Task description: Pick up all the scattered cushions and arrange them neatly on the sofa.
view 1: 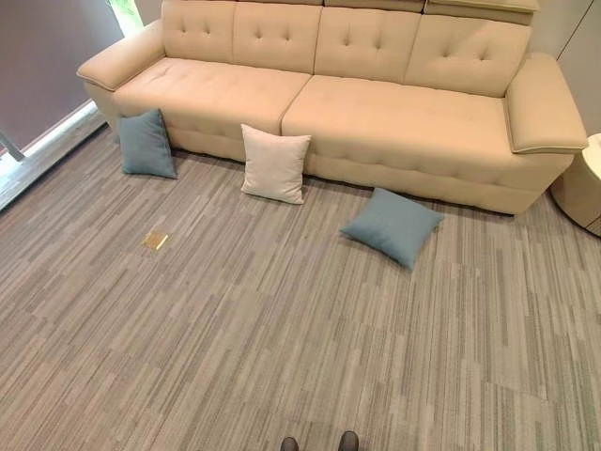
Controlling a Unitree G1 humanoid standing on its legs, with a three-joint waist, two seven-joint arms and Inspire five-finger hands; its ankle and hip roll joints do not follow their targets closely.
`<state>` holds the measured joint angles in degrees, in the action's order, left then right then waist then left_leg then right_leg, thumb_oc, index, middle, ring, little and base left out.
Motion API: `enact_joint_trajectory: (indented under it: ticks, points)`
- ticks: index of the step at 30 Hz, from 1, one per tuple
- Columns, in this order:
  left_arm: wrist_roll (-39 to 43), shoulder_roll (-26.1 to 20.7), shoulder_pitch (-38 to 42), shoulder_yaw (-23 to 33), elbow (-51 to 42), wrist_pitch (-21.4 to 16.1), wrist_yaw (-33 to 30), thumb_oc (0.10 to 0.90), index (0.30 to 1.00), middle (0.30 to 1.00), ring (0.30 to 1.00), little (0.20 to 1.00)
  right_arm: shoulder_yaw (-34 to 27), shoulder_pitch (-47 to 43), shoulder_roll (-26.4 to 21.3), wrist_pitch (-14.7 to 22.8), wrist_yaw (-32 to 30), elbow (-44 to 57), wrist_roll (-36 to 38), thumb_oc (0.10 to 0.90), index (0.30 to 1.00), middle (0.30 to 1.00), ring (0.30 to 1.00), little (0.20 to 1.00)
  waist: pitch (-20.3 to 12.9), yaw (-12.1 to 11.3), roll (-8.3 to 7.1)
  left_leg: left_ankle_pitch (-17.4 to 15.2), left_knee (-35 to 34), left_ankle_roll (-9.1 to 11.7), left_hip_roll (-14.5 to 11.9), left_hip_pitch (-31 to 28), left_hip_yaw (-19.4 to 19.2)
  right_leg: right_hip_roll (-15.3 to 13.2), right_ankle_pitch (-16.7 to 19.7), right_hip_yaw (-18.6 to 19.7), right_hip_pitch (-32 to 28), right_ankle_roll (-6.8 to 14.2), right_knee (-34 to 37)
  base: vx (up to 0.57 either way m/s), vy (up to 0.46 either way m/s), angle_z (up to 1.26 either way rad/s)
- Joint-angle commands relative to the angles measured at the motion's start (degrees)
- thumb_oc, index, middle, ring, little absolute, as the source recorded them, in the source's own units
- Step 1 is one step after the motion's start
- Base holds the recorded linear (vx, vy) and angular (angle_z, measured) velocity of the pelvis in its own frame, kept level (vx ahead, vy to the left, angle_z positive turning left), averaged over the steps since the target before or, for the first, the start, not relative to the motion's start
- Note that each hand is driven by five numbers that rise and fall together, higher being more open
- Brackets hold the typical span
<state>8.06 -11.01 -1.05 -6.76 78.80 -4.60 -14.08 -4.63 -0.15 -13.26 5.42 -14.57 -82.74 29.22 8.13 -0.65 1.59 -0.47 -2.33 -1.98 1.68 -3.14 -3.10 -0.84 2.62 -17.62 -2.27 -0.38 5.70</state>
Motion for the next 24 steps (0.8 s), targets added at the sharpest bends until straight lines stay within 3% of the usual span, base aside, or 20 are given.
enact_joint_trajectory:
  ticks: [1,14,24]
  points:
    - [-4.0,-1.6,1.6,-0.9,4.2,1.1,-3.7,0.8,0.9,0.9,0.9,0.9,2.6,-0.2,1.0,1.0,-2.3,-1.1,-2.2,0.8,0.9,0.9,0.9,0.9,-0.5,0.0,-1.42,-0.3,-2.7,4.4,-1.5,2.8,2.9,-3.9,-5.6,1.6,-3.4,6.3,-0.7,0.0,0.0,0.0]
    - [-8.1,-0.6,3.9,-5.0,3.2,2.0,-4.2,0.8,0.9,0.9,0.9,0.9,6.4,-2.3,1.6,1.0,-2.6,2.9,-5.8,0.8,0.9,0.9,0.9,0.9,0.7,0.9,-1.24,-0.2,-2.7,4.7,-2.0,3.0,2.0,-3.7,-5.8,1.5,-3.2,6.0,-0.7,0.0,-0.021,0.0]
    - [-13.0,0.1,7.0,-9.4,2.4,2.9,-5.0,0.8,0.9,0.9,0.9,0.9,9.9,-4.2,0.0,0.5,-3.3,3.9,-11.1,0.8,0.9,0.9,0.9,0.9,1.8,2.4,0.04,0.3,-2.7,5.1,-4.7,2.2,-0.2,-2.5,-7.6,3.1,-1.1,4.6,-3.6,0.03,-0.099,-0.1]
